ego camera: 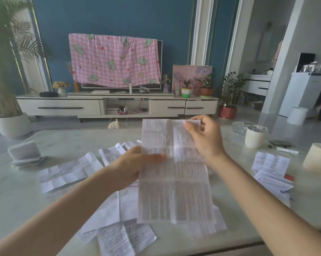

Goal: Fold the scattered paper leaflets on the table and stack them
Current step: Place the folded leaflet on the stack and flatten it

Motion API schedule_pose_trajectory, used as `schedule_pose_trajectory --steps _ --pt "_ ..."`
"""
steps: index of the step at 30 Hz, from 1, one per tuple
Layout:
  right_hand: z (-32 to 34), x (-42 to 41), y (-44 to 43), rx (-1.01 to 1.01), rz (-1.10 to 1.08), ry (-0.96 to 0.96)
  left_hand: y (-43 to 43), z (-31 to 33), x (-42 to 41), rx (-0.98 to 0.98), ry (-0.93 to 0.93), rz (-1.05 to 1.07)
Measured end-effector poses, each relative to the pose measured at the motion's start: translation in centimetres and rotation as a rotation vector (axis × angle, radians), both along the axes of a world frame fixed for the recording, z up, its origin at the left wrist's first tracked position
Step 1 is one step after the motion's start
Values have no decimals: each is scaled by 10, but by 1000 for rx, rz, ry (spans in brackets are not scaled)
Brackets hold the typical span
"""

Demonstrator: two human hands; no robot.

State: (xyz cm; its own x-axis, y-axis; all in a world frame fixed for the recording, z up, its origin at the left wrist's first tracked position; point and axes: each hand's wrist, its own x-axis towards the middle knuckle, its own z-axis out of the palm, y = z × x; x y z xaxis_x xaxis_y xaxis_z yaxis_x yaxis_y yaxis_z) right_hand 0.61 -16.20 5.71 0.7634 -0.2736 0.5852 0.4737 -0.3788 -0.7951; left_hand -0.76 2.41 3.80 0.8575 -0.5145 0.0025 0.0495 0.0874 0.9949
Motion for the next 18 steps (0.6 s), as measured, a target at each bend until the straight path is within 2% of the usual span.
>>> schedule_pose_trajectory --steps 2,3,5,6,9,14,18 --pt "-6 -3 0 206 -28 148 1 -10 4 28 -2 108" --pt "-7 -6 -2 352 48 301 2 -14 6 56 -23 170" --pt "-11 -14 -5 507 365 631 4 -22 9 104 -51 281" --pt "-18 -19 -6 480 489 727 6 -26 9 113 -44 319" --pt "-49 -22 -1 275 578 725 11 -36 9 107 -1 301" --pt "-80 -13 0 330 640 675 17 -56 12 55 72 255" --pt "-91 -6 3 213 610 708 24 -70 19 93 109 205"
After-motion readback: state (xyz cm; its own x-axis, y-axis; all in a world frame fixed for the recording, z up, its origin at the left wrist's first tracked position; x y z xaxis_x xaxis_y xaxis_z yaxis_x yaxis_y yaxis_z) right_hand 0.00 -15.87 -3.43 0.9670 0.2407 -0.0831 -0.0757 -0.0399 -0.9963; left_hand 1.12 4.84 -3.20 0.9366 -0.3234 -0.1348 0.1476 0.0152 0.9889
